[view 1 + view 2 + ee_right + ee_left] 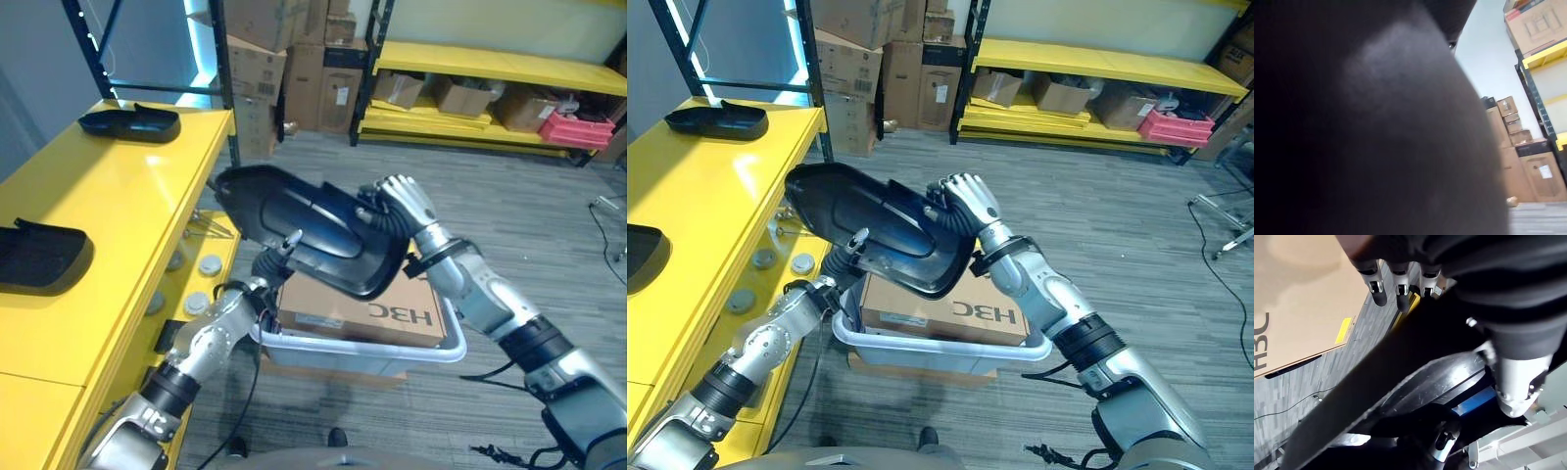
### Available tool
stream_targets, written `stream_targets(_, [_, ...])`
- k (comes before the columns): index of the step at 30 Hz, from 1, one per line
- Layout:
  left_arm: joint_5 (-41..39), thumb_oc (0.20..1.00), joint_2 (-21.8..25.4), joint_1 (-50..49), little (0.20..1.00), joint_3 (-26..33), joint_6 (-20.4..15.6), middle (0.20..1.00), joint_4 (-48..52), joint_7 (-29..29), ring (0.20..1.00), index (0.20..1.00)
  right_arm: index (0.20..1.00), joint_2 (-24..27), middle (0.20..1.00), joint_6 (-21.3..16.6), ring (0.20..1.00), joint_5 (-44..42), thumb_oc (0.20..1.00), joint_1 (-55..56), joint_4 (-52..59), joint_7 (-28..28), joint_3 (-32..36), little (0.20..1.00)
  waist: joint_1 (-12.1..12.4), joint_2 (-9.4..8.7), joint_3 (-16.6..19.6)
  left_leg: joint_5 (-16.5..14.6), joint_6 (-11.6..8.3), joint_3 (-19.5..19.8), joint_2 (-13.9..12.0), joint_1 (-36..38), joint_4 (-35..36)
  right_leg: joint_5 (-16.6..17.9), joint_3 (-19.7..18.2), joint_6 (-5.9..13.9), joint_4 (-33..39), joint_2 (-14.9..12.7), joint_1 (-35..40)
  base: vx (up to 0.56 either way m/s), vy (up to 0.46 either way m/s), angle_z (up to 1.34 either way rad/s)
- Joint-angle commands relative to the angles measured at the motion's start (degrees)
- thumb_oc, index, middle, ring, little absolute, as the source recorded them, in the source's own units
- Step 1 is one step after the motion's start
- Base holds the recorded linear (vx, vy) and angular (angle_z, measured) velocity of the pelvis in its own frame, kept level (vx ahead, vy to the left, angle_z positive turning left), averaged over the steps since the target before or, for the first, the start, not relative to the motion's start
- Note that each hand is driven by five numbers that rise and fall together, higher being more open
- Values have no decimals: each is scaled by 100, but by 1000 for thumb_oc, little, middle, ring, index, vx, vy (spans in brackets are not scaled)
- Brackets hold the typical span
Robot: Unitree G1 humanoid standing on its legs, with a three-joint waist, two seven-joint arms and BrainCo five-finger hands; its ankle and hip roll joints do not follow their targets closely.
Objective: Move parts from the plastic box to the shelf.
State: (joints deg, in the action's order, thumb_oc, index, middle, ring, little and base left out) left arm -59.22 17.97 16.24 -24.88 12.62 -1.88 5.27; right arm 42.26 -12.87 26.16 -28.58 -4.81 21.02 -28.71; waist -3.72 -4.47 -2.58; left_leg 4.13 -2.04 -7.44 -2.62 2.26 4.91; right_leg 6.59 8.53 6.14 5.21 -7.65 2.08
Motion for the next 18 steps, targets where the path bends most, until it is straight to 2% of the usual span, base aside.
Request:
stream_targets(1, [-320, 1000, -301, 773, 1000, -195, -600, 1000, -344, -54, 1000, 1000, 200, 73, 200, -415, 200, -603, 200, -563, 435, -60, 146, 200, 133, 325, 180, -341, 17, 78, -99, 256, 9, -289, 195, 137, -49, 91, 258, 0, 0, 0])
stream_targets(3, [-396, 291, -392, 779, 291, -131, -914, 291, -336, -60, 291, 291, 200, -173, 200, -444, 200, -818, 200, -377, 639, -218, 116, 200, 133, 326, 164, -346, 24, 88, -89, 252, 9, -289, 196, 132, -50, 89, 251, 0, 0, 0])
stream_targets(4, [-442, 200, -441, 787, 200, -111, -1042, 200, -359, -130, 200, 200, 200, -289, 200, -467, 200, -835, 200, -263, 722, -273, 113, 200, 129, 323, 157, -352, 31, 88, -87, 255, 9, -293, 197, 128, -51, 88, 252, 0, 0, 0])
stream_targets(11, [-190, 200, -571, 694, 200, -42, -1852, 200, -147, -283, 200, 200, 200, -947, 200, -473, 200, -1053, 200, 291, 976, -411, -29, 200, 140, 320, 112, -363, 43, 91, -73, 246, 9, -279, 200, 118, -42, 80, 240, -6, 4, -2])
stream_targets(15, [235, 200, -521, 612, 200, -7, -2201, 200, -34, -151, 200, 200, 200, -1133, 200, -547, 200, -1136, 200, 566, 1050, -351, -80, 200, 168, 310, 85, -368, 63, 94, -43, 219, 9, -265, 222, 127, -37, 54, 230, -11, 9, -2])
stream_targets(18, [468, 200, -466, 560, 200, 35, -2296, 200, 38, -67, 200, 200, 200, -1199, 200, -593, 200, -1215, 200, 685, 1116, -387, -52, 200, 185, 305, 79, -376, 75, 107, -18, 205, 9, -255, 226, 136, -30, 38, 225, -1, 17, 1])
